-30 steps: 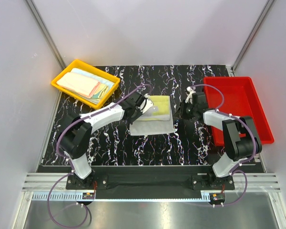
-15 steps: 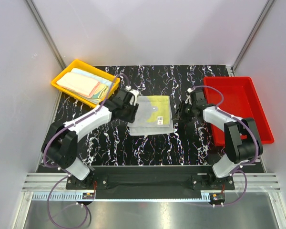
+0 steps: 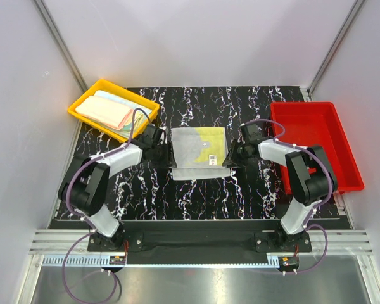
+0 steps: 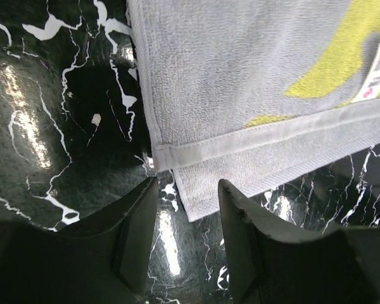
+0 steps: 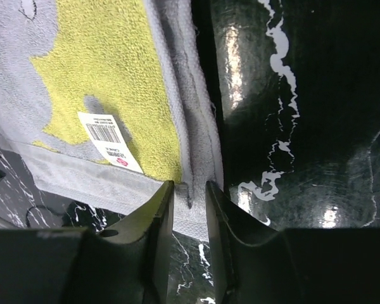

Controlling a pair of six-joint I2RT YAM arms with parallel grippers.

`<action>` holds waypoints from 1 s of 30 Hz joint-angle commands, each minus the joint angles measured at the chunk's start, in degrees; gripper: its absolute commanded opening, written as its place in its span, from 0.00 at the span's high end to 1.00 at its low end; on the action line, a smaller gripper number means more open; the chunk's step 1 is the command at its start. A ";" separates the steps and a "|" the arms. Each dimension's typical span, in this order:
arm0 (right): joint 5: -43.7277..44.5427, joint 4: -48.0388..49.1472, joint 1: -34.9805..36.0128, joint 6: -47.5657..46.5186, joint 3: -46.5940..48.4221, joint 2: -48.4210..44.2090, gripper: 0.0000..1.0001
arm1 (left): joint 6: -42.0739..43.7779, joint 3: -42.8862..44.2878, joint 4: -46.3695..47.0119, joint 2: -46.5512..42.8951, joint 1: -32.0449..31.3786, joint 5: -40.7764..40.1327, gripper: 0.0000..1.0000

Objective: Fold and stack the towels
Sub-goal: Fold the towel

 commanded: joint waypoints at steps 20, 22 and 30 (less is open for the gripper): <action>2.69 2.87 1.69 1.41 -1.37 -0.29 0.86 | -2.05 -1.29 6.35 3.95 1.27 -1.27 0.58; 2.60 3.05 1.60 1.41 -1.37 -0.20 0.87 | -2.05 -1.20 6.79 4.30 1.53 -0.82 0.60; 2.34 3.67 1.87 1.41 -1.81 -0.03 0.88 | -2.31 -0.94 6.96 5.36 1.62 0.32 0.72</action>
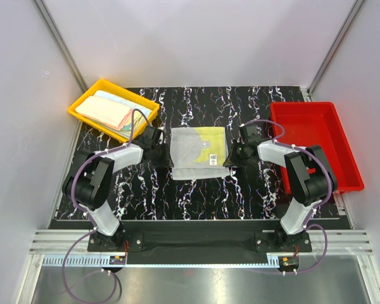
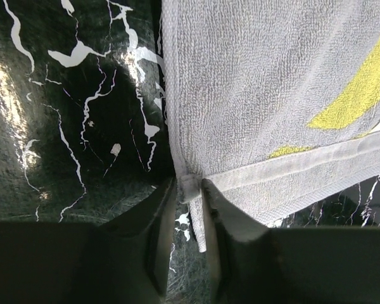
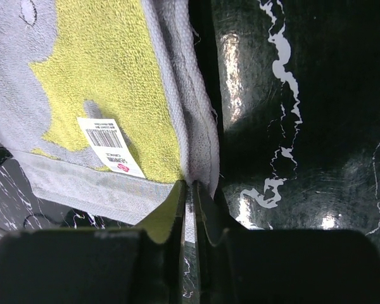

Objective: Fold and stack the towels
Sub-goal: Fold the towel

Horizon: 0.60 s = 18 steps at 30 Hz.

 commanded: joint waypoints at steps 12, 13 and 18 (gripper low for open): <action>1.44 -3.86 1.02 -1.57 4.29 -1.65 1.00 | 0.14 5.53 -5.26 -3.38 0.44 -0.19 1.00; 1.71 -4.03 0.93 -1.66 4.56 -1.83 1.00 | 0.05 5.89 -5.79 -3.82 0.35 0.07 1.00; 1.97 -5.70 1.02 -1.66 6.31 -2.00 1.00 | 0.05 6.86 -7.73 -4.61 0.35 0.34 1.00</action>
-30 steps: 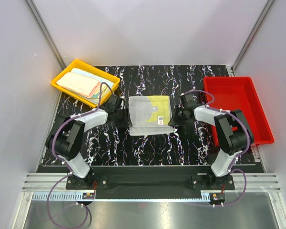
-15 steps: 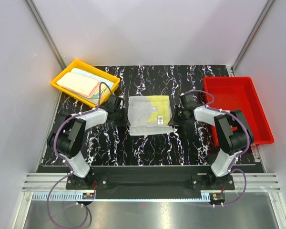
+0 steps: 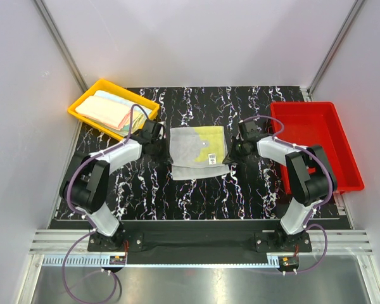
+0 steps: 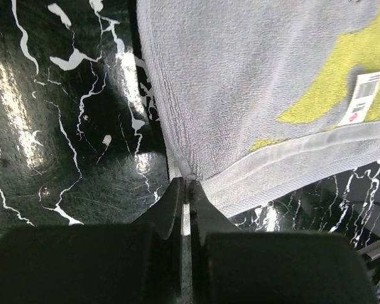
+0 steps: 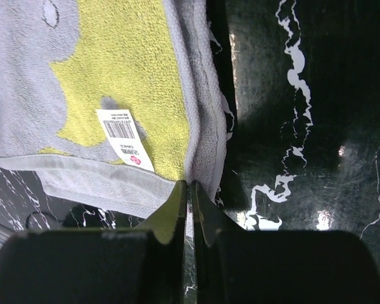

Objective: Fold and stack the towels
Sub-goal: Fold the towel

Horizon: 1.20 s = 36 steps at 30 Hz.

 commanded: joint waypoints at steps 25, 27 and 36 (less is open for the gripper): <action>0.00 -1.53 0.69 -3.07 3.48 2.68 0.82 | 0.31 3.57 -1.42 -0.76 0.24 1.81 1.00; 0.17 -1.53 0.69 -3.24 3.48 2.67 0.78 | 0.40 3.57 -1.50 -0.76 0.33 1.64 1.00; -0.27 -1.53 0.78 -3.86 4.09 2.85 0.88 | 0.40 3.83 -1.50 -0.49 0.24 1.99 1.00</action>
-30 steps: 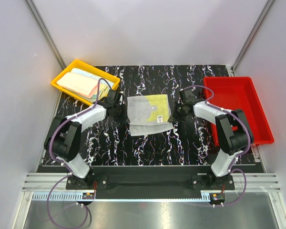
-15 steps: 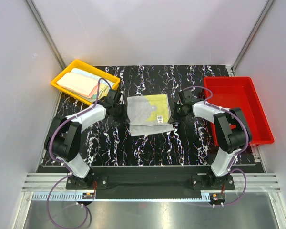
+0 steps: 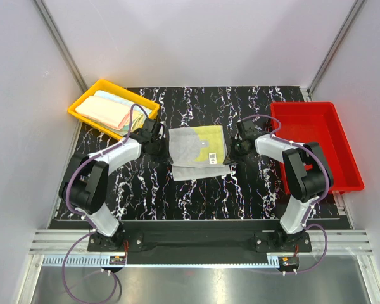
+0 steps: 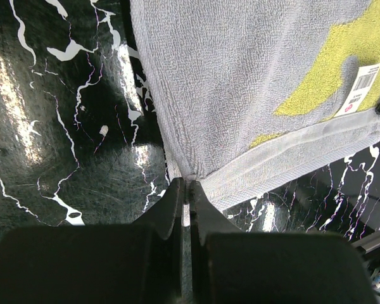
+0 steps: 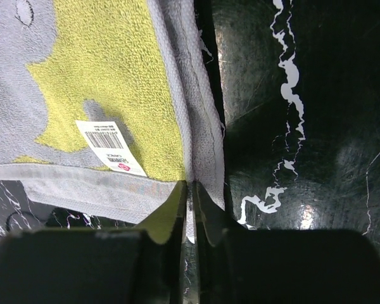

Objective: Fold and stack the towels
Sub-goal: Fold the towel

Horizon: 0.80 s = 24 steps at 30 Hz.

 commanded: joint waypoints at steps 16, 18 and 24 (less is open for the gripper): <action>-0.44 -0.36 0.89 -0.45 3.40 -1.57 1.00 | 0.47 3.33 -0.04 -0.34 0.24 0.78 1.00; -0.62 -0.71 0.80 -0.45 3.76 -1.57 1.00 | 0.47 3.42 -0.13 -0.52 0.33 0.70 1.00; -0.70 -0.97 0.89 -0.36 4.11 -1.22 0.81 | 0.47 3.68 -0.57 -0.78 0.24 0.52 1.00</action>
